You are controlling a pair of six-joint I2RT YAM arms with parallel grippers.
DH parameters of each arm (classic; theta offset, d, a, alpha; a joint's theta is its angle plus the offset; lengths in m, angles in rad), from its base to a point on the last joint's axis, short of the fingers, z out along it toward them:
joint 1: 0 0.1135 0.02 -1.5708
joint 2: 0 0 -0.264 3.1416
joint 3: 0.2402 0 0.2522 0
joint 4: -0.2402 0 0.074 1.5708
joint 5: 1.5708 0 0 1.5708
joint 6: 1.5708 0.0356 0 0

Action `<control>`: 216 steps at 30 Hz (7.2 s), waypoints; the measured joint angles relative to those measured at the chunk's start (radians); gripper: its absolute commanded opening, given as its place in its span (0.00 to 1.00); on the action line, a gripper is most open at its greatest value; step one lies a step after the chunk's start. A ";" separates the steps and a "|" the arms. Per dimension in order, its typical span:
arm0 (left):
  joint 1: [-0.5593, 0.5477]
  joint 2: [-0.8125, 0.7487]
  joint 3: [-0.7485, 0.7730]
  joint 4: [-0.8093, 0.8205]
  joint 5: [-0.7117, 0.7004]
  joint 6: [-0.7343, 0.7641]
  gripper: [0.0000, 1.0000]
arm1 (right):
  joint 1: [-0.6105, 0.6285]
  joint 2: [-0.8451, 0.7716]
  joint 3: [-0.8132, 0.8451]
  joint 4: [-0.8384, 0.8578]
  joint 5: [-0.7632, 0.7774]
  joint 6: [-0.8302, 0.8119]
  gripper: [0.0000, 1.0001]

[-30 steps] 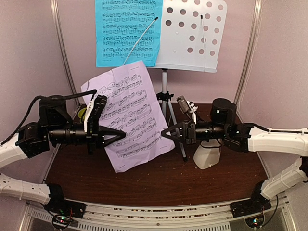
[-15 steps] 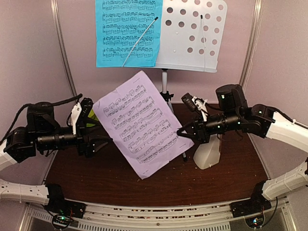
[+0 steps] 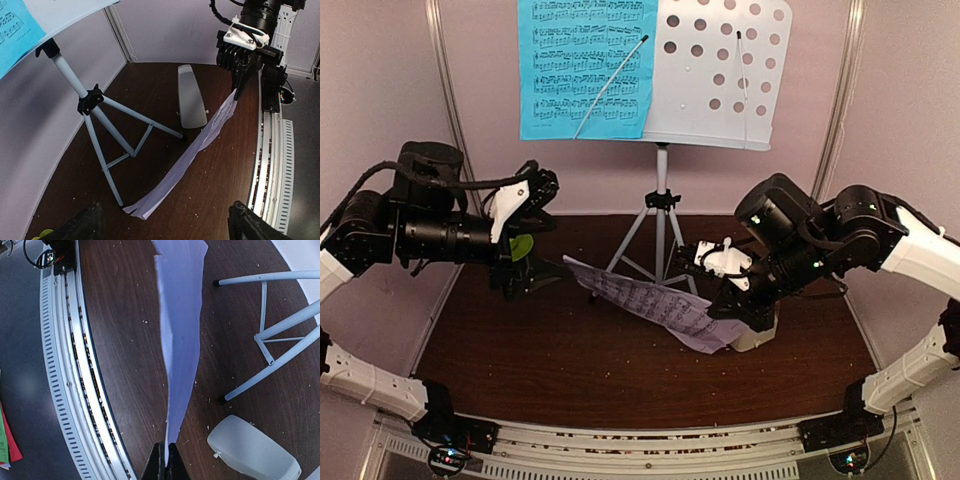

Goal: Set up the instrument practice props

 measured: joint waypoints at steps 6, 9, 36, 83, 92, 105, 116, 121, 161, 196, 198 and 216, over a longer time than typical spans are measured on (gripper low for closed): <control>-0.058 0.130 0.138 -0.092 -0.002 0.112 0.88 | 0.034 0.058 0.089 -0.106 0.075 0.006 0.00; -0.084 0.198 0.153 -0.117 -0.001 0.151 0.87 | 0.040 0.075 0.112 -0.134 0.093 0.010 0.00; -0.125 0.431 0.295 -0.257 -0.019 0.342 0.00 | 0.077 0.100 0.179 -0.151 0.126 0.044 0.31; 0.137 0.128 0.050 0.227 0.369 -0.042 0.63 | -0.119 -0.416 -0.250 0.573 -0.020 0.105 0.00; 0.051 0.253 0.134 0.156 0.315 0.042 0.43 | -0.119 -0.377 -0.193 0.401 -0.052 0.087 0.00; 0.011 0.310 0.185 0.174 0.314 0.021 0.00 | -0.119 -0.361 -0.181 0.356 -0.053 0.113 0.52; 0.064 0.359 0.544 0.190 0.311 -0.102 0.00 | -0.152 -0.503 -0.264 0.686 0.211 0.199 0.83; 0.079 0.470 0.774 0.203 0.284 -0.158 0.00 | -0.159 -0.486 -0.260 0.778 0.319 0.212 0.81; 0.180 0.770 1.109 0.521 -0.003 -0.172 0.00 | -0.370 0.108 0.448 0.702 0.324 0.223 0.35; 0.180 0.815 1.109 0.616 -0.056 -0.033 0.00 | -0.381 0.081 0.265 0.960 0.299 0.134 0.00; 0.180 0.822 1.109 0.625 -0.051 -0.024 0.00 | -0.383 0.072 0.232 1.006 0.288 0.129 0.00; 0.180 0.807 1.015 0.693 -0.114 0.071 0.00 | -0.383 0.000 0.034 1.265 0.272 0.132 0.00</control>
